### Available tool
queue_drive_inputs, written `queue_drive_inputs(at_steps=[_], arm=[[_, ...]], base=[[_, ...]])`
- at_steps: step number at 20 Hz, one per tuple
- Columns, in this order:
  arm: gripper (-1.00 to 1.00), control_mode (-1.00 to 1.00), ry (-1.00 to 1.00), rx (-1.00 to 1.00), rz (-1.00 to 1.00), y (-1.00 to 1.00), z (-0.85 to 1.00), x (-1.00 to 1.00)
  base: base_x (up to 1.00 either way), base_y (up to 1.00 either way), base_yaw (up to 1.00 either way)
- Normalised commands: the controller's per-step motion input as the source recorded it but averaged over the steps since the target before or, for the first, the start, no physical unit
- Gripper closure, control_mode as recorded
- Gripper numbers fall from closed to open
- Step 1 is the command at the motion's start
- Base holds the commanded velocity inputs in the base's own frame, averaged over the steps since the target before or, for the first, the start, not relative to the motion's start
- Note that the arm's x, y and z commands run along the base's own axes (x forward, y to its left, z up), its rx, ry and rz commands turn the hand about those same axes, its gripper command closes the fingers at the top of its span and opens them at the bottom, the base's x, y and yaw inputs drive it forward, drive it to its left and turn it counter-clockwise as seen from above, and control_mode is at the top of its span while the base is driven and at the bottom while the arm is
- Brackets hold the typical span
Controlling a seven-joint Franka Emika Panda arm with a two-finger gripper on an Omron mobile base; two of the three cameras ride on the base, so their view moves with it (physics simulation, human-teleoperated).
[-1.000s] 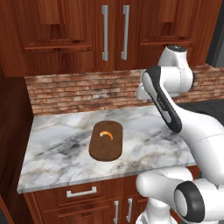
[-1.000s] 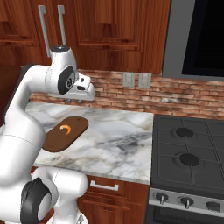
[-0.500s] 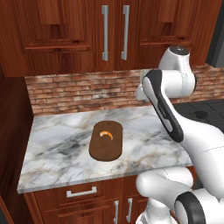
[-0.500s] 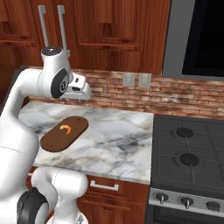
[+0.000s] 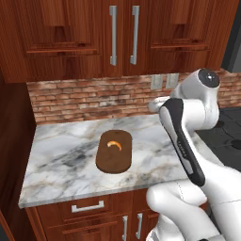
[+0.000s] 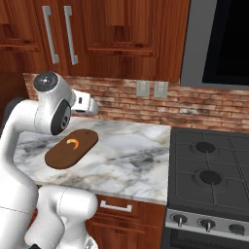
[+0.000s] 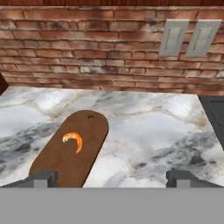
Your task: Open the cabinet, retrieve the rolling pin, and place it next to the meat on the cutting board to prepare for tenderizing.
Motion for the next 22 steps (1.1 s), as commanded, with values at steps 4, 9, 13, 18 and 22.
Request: queue_drive_inputs(at_steps=[4,9,13,18,22], arm=[[-1.0,-1.0,-0.3,0.09,0.01,0.05,0.15,0.0],[-1.0,-1.0,-0.3,0.08,0.02,0.19,0.35,0.0],[-1.0,-1.0,-0.28,0.08,0.01,0.2,0.41,0.0],[-1.0,-1.0,-0.27,0.03,0.02,0.18,0.48,-0.01],[-1.0,-1.0,-0.23,0.0,0.02,0.2,0.55,0.0]], base=[[0.0,0.0,0.0],[0.0,0.0,0.0],[0.0,0.0,0.0],[0.0,0.0,0.0],[0.0,0.0,0.0]])
